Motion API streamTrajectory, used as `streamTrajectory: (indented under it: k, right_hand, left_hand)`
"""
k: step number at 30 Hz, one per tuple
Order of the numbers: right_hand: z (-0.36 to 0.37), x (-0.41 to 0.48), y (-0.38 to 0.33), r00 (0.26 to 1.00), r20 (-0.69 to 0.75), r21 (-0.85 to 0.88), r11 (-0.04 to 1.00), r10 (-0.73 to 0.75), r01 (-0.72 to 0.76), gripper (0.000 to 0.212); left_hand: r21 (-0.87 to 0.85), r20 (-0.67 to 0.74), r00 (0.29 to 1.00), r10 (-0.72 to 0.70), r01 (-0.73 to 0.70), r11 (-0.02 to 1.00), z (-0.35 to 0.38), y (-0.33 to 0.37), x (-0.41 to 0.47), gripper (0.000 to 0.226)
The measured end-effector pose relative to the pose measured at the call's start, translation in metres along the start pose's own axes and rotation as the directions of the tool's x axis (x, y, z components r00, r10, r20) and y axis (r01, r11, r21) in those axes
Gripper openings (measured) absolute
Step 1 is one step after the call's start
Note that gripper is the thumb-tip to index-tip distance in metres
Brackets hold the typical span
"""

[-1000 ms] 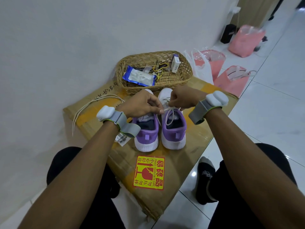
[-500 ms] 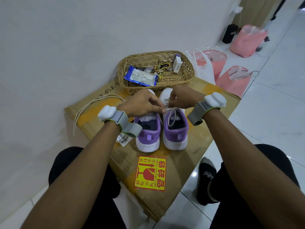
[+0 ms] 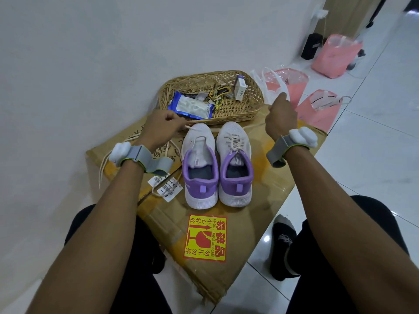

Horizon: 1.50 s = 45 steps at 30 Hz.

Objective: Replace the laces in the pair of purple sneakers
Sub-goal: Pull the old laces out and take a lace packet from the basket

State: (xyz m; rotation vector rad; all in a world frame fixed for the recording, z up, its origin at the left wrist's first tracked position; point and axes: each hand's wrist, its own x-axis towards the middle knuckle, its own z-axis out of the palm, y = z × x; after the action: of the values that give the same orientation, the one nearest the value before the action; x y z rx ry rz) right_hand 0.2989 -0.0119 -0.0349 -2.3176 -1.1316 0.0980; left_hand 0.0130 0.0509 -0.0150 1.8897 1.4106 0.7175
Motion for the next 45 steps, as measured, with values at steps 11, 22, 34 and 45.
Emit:
streamTrajectory:
  k: [11, 22, 34, 45]
  right_hand:
    - [-0.006, -0.015, -0.016, 0.931, 0.211, 0.098, 0.955, -0.296, 0.281, 0.026]
    - [-0.024, -0.020, -0.015, 0.494, 0.816, 0.261, 0.954, -0.299, 0.147, 0.016]
    - [-0.008, -0.031, -0.017, 0.527, 0.757, 0.249, 0.916, -0.386, 0.313, 0.025]
    - [-0.005, -0.036, -0.024, 0.496, 0.739, 0.386, 0.890, -0.456, 0.243, 0.010]
  left_hand:
    - [0.047, 0.270, 0.914, 0.302, -0.326, 0.944, 0.044, 0.018, -0.022, 0.008]
    - [0.066, 0.368, 0.891, 0.266, -0.310, 0.948, 0.071, 0.029, -0.034, 0.023]
    - [0.247, 0.355, 0.916, 0.184, -0.282, 0.927, 0.064, 0.026, -0.039, 0.031]
    - [0.137, 0.379, 0.904, 0.198, -0.266, 0.954, 0.049, 0.010, -0.029, 0.022]
